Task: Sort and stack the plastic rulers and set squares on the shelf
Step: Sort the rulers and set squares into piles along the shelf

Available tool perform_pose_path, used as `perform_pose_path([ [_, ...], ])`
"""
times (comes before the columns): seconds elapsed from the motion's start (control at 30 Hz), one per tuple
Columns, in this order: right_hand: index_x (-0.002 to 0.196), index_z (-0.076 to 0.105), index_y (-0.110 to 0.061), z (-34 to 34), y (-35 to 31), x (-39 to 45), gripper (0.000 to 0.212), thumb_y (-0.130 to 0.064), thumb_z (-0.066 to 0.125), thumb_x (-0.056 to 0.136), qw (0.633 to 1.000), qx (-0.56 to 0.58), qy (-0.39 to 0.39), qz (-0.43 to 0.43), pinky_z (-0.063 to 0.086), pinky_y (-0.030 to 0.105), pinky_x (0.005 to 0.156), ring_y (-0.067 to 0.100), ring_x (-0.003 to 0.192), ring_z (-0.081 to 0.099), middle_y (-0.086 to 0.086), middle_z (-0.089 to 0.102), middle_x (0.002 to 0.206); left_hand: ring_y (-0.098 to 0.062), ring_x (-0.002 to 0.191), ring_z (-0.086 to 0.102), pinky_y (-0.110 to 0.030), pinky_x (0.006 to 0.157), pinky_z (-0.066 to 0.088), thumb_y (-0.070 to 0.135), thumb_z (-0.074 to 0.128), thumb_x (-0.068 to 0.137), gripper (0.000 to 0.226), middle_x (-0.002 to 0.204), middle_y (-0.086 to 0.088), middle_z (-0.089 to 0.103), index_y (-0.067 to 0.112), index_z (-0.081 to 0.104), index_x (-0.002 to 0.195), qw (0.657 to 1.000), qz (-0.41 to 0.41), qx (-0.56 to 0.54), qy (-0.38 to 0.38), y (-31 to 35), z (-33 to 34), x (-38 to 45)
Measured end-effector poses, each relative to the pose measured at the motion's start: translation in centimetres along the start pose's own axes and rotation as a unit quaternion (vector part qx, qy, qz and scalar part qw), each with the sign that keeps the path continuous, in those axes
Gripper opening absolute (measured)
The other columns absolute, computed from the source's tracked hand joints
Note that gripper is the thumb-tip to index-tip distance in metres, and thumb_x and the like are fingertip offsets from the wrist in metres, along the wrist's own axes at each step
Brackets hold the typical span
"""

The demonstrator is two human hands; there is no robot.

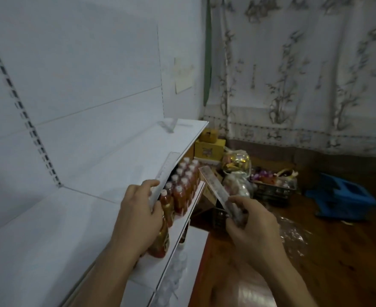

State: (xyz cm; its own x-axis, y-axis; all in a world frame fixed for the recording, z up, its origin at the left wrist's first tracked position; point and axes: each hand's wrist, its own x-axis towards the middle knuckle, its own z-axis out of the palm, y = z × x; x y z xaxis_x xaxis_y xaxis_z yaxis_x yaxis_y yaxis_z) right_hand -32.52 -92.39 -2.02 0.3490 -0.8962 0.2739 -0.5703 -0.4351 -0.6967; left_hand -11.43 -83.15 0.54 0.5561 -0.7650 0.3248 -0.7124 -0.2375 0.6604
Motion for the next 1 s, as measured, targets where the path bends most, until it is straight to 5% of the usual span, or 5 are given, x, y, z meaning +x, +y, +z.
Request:
perform_pose_path([
  [0.27, 0.12, 0.059, -0.041, 1.1, 0.4, 13.4, 0.039, -0.03, 0.075, 0.086, 0.999, -0.006, -0.013, -0.036, 0.059, 0.02, 0.072, -0.002, 0.095, 0.059, -0.021, 0.057, 0.113, -0.011, 0.096, 0.058, -0.011, 0.07, 0.04, 0.023, 0.058, 0.097, 0.043, 0.126, 0.003, 0.052, 0.033, 0.047, 0.137, 1.0, -0.014, -0.012, 0.022, 0.6, 4.1, 12.8],
  [0.43, 0.109, 0.056, -0.044, 2.1, 1.7, 20.1, 0.031, -0.032, 0.074, 0.087, 0.999, -0.01, -0.006, -0.048, 0.046, 0.01, 0.066, -0.007, 0.095, 0.056, -0.025, 0.057, 0.106, -0.016, 0.107, 0.057, -0.024, 0.086, 0.048, 0.024, 0.057, 0.096, 0.04, 0.13, -0.002, 0.051, 0.03, 0.049, 0.135, 1.0, -0.022, -0.005, -0.02, 1.9, 8.4, 19.6],
  [0.6, 0.113, 0.06, -0.038, 4.5, 3.3, 25.0, 0.033, -0.024, 0.074, 0.087, 0.999, 0.019, -0.032, -0.016, 0.06, 0.024, 0.074, 0.001, 0.094, 0.061, -0.021, 0.058, 0.11, -0.014, 0.11, 0.056, -0.023, 0.084, 0.043, 0.023, 0.058, 0.096, 0.038, 0.132, -0.003, 0.049, 0.028, 0.051, 0.133, 0.998, -0.037, 0.028, -0.036, 0.9, 9.8, 25.3],
  [0.73, 0.113, 0.059, -0.04, 7.3, 3.2, 29.3, 0.033, -0.025, 0.073, 0.088, 0.997, 0.018, -0.048, -0.064, 0.055, 0.016, 0.068, -0.006, 0.084, 0.059, -0.025, 0.057, 0.101, -0.015, 0.096, 0.059, -0.025, 0.08, 0.043, 0.021, 0.056, 0.097, 0.039, 0.131, -0.004, 0.048, 0.026, 0.051, 0.135, 0.996, -0.068, 0.055, -0.022, -1.7, 9.9, 29.3],
  [1.0, 0.118, 0.065, -0.032, 13.2, 4.5, 39.9, 0.037, -0.018, 0.073, 0.084, 0.987, 0.037, -0.11, -0.113, 0.053, 0.035, 0.094, 0.006, 0.103, 0.061, -0.014, 0.063, 0.111, -0.012, 0.102, 0.056, -0.022, 0.082, 0.041, 0.02, 0.057, 0.095, 0.041, 0.13, -0.003, 0.05, 0.025, 0.053, 0.135, 0.986, -0.146, 0.078, 0.015, -6.5, 13.0, 34.4],
])
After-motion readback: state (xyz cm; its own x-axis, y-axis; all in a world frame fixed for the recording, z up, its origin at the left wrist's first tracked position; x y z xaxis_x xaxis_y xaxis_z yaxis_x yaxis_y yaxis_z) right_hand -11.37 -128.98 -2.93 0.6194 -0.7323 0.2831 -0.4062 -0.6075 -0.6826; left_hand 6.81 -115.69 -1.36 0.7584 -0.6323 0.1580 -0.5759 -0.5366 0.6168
